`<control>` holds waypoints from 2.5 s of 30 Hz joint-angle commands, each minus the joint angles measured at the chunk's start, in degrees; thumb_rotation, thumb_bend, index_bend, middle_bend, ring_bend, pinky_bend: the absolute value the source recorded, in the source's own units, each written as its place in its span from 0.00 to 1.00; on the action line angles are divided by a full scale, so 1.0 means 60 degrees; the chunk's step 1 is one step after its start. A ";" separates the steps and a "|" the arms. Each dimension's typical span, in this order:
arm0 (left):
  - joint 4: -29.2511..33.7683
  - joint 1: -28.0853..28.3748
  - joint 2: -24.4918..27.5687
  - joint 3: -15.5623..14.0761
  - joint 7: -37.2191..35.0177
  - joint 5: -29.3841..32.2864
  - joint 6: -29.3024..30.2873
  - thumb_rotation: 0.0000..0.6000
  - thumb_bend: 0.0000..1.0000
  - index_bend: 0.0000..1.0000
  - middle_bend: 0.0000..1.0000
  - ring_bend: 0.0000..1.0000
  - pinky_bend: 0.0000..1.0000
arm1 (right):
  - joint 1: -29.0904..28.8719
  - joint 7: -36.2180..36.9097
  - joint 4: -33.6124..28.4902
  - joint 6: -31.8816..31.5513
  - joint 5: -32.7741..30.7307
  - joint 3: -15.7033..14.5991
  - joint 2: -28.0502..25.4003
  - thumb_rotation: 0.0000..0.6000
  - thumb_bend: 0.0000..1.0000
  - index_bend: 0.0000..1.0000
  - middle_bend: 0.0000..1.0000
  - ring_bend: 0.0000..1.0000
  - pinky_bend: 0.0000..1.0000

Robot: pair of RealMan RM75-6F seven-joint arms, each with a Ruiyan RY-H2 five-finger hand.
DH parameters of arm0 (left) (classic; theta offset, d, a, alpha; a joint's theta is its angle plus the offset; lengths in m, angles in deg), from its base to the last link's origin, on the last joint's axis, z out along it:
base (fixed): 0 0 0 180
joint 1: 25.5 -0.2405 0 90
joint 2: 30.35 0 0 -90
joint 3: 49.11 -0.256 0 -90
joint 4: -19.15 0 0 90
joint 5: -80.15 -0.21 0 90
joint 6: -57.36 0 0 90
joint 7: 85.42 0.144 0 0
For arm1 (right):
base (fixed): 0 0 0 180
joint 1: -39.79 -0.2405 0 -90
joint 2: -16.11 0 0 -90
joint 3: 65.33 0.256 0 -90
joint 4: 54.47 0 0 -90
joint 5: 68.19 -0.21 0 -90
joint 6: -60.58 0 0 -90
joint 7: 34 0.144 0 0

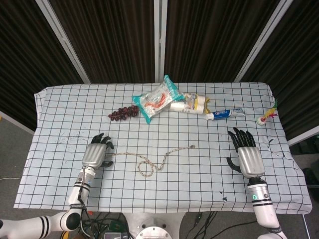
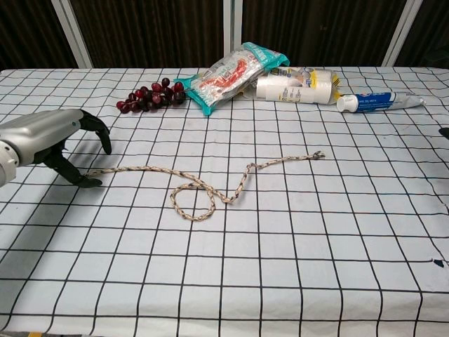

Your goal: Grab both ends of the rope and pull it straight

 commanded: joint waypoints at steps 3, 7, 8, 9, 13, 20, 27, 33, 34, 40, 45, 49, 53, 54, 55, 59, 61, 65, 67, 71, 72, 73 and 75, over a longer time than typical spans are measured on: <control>-0.0125 0.0113 -0.0054 -0.0048 0.0316 0.0307 0.0058 1.00 0.22 0.43 0.20 0.00 0.10 | -0.0075 0.0031 0.0074 0.0076 -0.0104 0.0037 0.0033 1.00 0.26 0.10 0.00 0.00 0.00; -0.0084 0.0164 -0.0030 -0.0087 0.0376 0.0477 0.0006 1.00 0.25 0.44 0.20 0.00 0.10 | -0.0146 0.0065 0.0162 0.0170 -0.0201 0.0053 0.0076 1.00 0.26 0.10 0.00 0.00 0.00; -0.0096 0.0187 -0.0038 -0.0100 0.0412 0.0500 0.0014 1.00 0.25 0.44 0.20 0.00 0.10 | -0.0162 0.0075 0.0187 0.0192 -0.0223 0.0051 0.0093 1.00 0.26 0.10 0.00 0.00 0.00; -0.0110 0.0203 -0.0050 -0.0114 0.0444 0.0514 0.0026 1.00 0.25 0.45 0.20 0.00 0.10 | -0.0177 0.0076 0.0203 0.0210 -0.0239 0.0049 0.0104 1.00 0.26 0.10 0.00 0.00 0.00; -0.0145 0.0304 -0.0107 -0.0096 0.0565 0.0673 0.0012 1.00 0.26 0.46 0.21 0.00 0.10 | -0.0215 0.0068 0.0246 0.0255 -0.0302 0.0034 0.0128 1.00 0.26 0.10 0.00 0.00 0.00; -0.0205 0.0427 -0.0174 -0.0122 0.0737 0.0918 0.0031 1.00 0.30 0.48 0.22 0.00 0.10 | -0.0265 0.0097 0.0337 0.0313 -0.0430 0.0026 0.0162 1.00 0.26 0.11 0.00 0.00 0.00; -0.0357 0.0481 -0.0244 -0.0193 0.0812 0.1113 0.0038 1.00 0.31 0.50 0.23 0.00 0.10 | -0.0289 0.0123 0.0368 0.0304 -0.0506 0.0026 0.0182 1.00 0.26 0.11 0.00 0.00 0.00; -0.0368 0.0521 -0.0266 -0.0225 0.0802 0.1151 0.0076 1.00 0.34 0.52 0.23 0.00 0.10 | -0.0316 0.0191 0.0437 0.0352 -0.0583 0.0014 0.0208 1.00 0.26 0.12 0.00 0.00 0.00; -0.0363 0.0528 -0.0267 -0.0226 0.0808 0.1157 0.0083 1.00 0.34 0.53 0.23 0.00 0.10 | -0.0316 0.0203 0.0450 0.0355 -0.0589 0.0007 0.0212 1.00 0.26 0.12 0.00 0.00 0.00; -0.0372 0.0554 -0.0279 -0.0290 0.0881 0.1249 0.0103 1.00 0.35 0.54 0.24 0.00 0.10 | -0.0327 0.0254 0.0521 0.0363 -0.0618 -0.0014 0.0239 1.00 0.26 0.12 0.00 0.00 0.00; -0.0453 0.0564 -0.0311 -0.0334 0.0845 0.1239 0.0121 1.00 0.35 0.54 0.24 0.00 0.10 | -0.0332 0.0264 0.0537 0.0341 -0.0622 -0.0025 0.0248 1.00 0.26 0.12 0.00 0.00 0.00; -0.0517 0.0566 -0.0342 -0.0361 0.0824 0.1232 0.0140 1.00 0.35 0.54 0.24 0.00 0.10 | -0.0336 0.0265 0.0551 0.0336 -0.0626 -0.0042 0.0261 1.00 0.26 0.12 0.00 0.00 0.00; -0.0565 0.0581 -0.0378 -0.0358 0.0834 0.1250 0.0168 1.00 0.36 0.54 0.24 0.00 0.10 | -0.0352 0.0264 0.0557 0.0329 -0.0628 -0.0042 0.0286 1.00 0.26 0.13 0.00 0.00 0.00; -0.0580 0.0583 -0.0393 -0.0354 0.0840 0.1234 0.0202 1.00 0.37 0.55 0.24 0.00 0.10 | -0.0354 0.0265 0.0558 0.0328 -0.0629 -0.0043 0.0289 1.00 0.26 0.13 0.00 0.00 0.00; -0.0583 0.0581 -0.0405 -0.0350 0.0835 0.1210 0.0241 1.00 0.37 0.55 0.24 0.00 0.10 | -0.0356 0.0266 0.0558 0.0327 -0.0628 -0.0046 0.0292 1.00 0.26 0.13 0.00 0.00 0.00; -0.0550 0.0569 -0.0416 -0.0348 0.0823 0.1085 0.0389 1.00 0.38 0.55 0.25 0.00 0.10 | -0.0362 0.0266 0.0578 0.0340 -0.0640 -0.0066 0.0306 1.00 0.26 0.13 0.00 0.00 0.00; -0.0519 0.0568 -0.0406 -0.0349 0.0838 0.1058 0.0424 1.00 0.38 0.56 0.25 0.00 0.10 | -0.0365 0.0273 0.0590 0.0338 -0.0637 -0.0070 0.0314 1.00 0.26 0.13 0.00 0.00 0.00; -0.0441 0.0554 -0.0384 -0.0357 0.0824 0.1017 0.0465 1.00 0.38 0.56 0.25 0.00 0.10 | -0.0403 0.0243 0.0629 0.0382 -0.0649 -0.0074 0.0338 1.00 0.26 0.13 0.00 0.00 0.00; -0.0398 0.0536 -0.0373 -0.0368 0.0782 0.0949 0.0508 1.00 0.38 0.56 0.25 0.00 0.10 | -0.0466 0.0198 0.0682 0.0476 -0.0679 -0.0063 0.0360 1.00 0.26 0.13 0.00 0.00 0.00; -0.0330 0.0528 -0.0361 -0.0377 0.0715 0.0777 0.0588 1.00 0.38 0.56 0.26 0.00 0.10 | -0.0815 0.0389 0.0908 0.1048 -0.0657 -0.0012 0.0436 1.00 0.27 0.15 0.00 0.00 0.00; -0.0318 0.0532 -0.0365 -0.0380 0.0712 0.0761 0.0586 1.00 0.38 0.56 0.26 0.00 0.10 | -0.0903 0.0570 0.0887 0.1247 -0.0655 -0.0002 0.0441 1.00 0.27 0.15 0.00 0.00 0.00; -0.0307 0.0533 -0.0366 -0.0389 0.0716 0.0750 0.0581 1.00 0.38 0.56 0.26 0.00 0.10 | -0.0990 0.0784 0.0867 0.1425 -0.0641 0.0020 0.0459 1.00 0.27 0.16 0.00 0.00 0.00; -0.0297 0.0508 -0.0371 -0.0424 0.0686 0.0711 0.0594 1.00 0.38 0.56 0.26 0.00 0.10 | -0.1204 0.1040 0.0989 0.1743 -0.0568 0.0049 0.0576 1.00 0.27 0.18 0.00 0.00 0.00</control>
